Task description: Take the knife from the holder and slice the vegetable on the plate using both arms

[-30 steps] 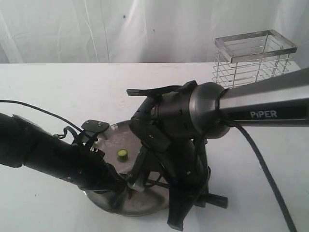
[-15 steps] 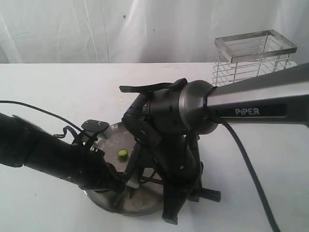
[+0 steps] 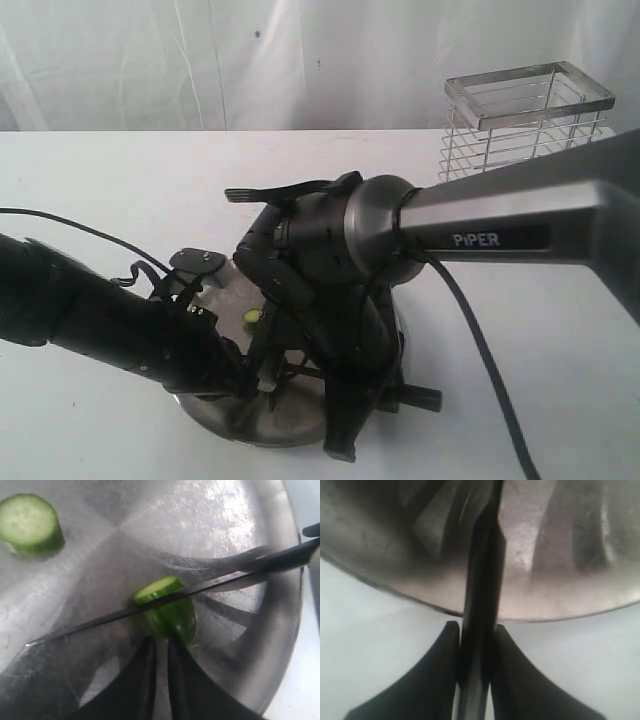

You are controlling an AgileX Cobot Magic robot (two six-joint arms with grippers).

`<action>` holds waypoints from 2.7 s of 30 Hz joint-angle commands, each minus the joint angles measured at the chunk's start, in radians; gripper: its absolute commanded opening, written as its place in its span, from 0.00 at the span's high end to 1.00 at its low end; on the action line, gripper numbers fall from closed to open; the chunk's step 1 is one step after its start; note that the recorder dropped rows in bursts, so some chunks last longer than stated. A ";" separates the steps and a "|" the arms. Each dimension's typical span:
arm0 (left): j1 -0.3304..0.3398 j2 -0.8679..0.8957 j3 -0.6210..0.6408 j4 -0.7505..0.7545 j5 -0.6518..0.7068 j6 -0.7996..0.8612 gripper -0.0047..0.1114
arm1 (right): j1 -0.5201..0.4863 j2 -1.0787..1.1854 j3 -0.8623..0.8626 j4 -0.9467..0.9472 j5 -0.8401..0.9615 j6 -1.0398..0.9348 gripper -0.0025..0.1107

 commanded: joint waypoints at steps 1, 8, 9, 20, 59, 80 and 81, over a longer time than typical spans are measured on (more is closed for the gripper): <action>-0.002 0.001 -0.005 -0.016 0.013 0.001 0.82 | 0.010 0.012 -0.015 0.024 -0.012 -0.014 0.98; 0.000 -0.033 -0.005 0.001 -0.032 0.001 0.82 | 0.010 0.014 -0.015 0.028 -0.008 -0.014 0.98; 0.000 -0.047 -0.005 0.014 -0.049 0.001 0.82 | 0.010 0.014 -0.015 0.028 -0.008 -0.014 0.98; 0.000 -0.157 0.002 0.224 -0.150 -0.156 0.82 | 0.010 0.014 -0.015 0.028 -0.008 -0.014 0.98; 0.001 -0.119 -0.025 0.195 -0.154 -0.158 0.82 | 0.010 0.014 -0.015 0.058 0.003 -0.058 0.98; 0.001 -0.117 0.015 0.193 -0.148 -0.160 0.82 | 0.010 0.053 -0.017 0.074 0.003 -0.074 0.98; 0.001 -0.117 0.015 0.193 -0.148 -0.160 0.82 | 0.010 0.053 -0.017 0.074 0.003 -0.074 0.98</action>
